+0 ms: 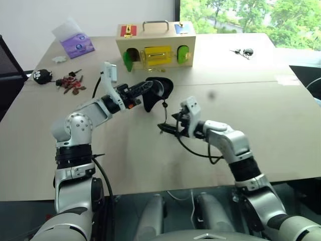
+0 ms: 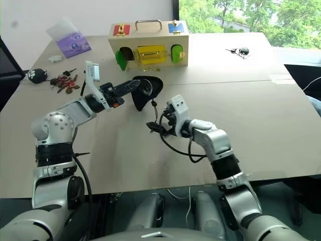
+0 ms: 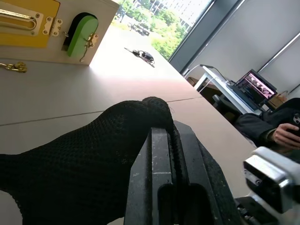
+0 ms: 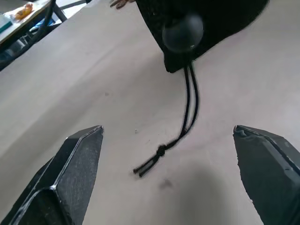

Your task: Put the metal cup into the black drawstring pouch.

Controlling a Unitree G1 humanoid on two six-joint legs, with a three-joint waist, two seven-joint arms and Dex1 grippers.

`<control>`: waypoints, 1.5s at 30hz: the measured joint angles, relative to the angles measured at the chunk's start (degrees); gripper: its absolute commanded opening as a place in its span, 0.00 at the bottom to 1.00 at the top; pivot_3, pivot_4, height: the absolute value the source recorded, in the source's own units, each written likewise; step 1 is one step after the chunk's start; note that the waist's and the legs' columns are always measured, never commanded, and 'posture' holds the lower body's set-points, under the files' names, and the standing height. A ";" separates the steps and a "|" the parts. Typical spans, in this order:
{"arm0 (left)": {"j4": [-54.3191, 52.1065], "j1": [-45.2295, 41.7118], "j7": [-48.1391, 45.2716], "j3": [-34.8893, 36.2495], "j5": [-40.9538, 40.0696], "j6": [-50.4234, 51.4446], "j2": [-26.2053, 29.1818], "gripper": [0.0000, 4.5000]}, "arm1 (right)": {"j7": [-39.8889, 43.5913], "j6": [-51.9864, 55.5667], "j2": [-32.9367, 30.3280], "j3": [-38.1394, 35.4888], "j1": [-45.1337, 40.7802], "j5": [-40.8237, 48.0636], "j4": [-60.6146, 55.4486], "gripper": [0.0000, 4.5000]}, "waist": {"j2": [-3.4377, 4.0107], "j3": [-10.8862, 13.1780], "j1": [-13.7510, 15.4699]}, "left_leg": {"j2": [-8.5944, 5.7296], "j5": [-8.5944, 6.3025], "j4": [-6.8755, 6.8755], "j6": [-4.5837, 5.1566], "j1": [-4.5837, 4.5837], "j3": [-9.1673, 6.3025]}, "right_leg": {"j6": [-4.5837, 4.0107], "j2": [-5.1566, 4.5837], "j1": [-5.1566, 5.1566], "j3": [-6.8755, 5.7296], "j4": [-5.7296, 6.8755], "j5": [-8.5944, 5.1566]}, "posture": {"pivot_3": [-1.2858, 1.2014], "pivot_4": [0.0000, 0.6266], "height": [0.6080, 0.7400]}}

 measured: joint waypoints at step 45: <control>-13.55 -0.92 -5.03 -13.05 2.32 -14.35 -1.82 0.78 | 14.74 -14.66 -32.72 3.87 -19.73 -15.93 -21.57 0.00 | 0.03 0.02 0.49 | -0.03 0.02 -0.34 -0.03 -0.06 0.05 | 0.00 -0.02 0.05 -0.06 -0.54 0.00 | 0.52 0.24 1.00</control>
